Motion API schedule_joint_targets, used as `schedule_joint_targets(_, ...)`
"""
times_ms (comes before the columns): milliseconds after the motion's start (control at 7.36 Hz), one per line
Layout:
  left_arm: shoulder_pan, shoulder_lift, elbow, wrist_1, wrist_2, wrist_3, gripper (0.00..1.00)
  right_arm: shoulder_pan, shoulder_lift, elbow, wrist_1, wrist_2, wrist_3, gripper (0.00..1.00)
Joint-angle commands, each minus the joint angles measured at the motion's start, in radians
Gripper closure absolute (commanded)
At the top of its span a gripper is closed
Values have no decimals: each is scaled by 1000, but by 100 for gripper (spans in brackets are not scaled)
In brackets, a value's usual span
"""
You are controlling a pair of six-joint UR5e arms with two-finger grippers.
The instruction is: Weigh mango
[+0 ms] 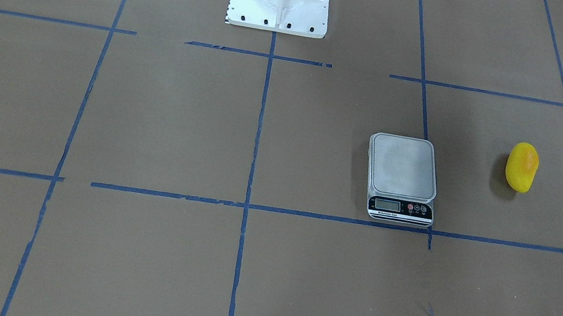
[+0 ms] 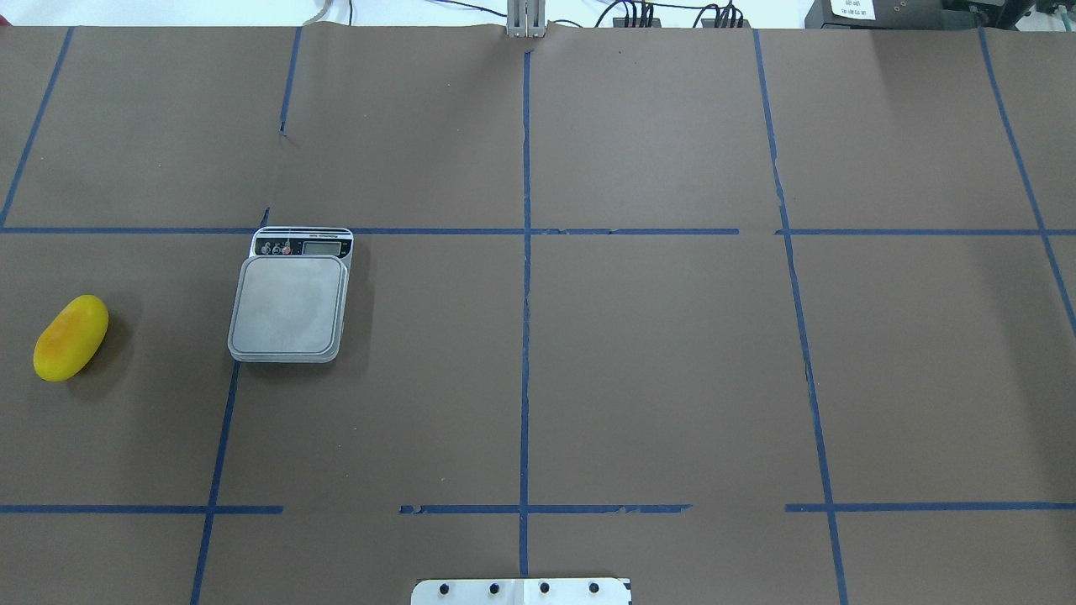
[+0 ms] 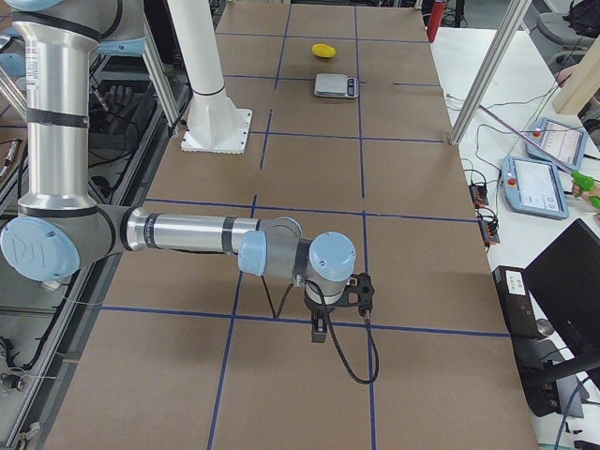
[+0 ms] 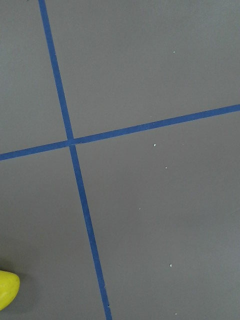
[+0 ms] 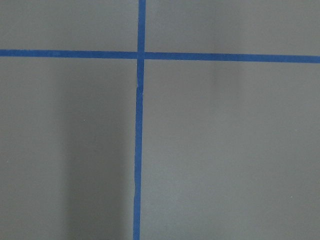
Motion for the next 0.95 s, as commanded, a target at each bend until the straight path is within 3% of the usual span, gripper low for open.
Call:
schedule_joint_targets(0, -13, 28, -35, 6, 1, 20, 0, 0, 0, 0, 0, 0, 0, 0)
schedule_joint_targets(543, -13, 77, -90, -9, 1, 20, 0, 0, 0, 0, 0, 0, 0, 0)
schedule_joint_targets(815, -10, 111, -110, -103, -2, 17, 0, 0, 0, 0, 0, 0, 0, 0)
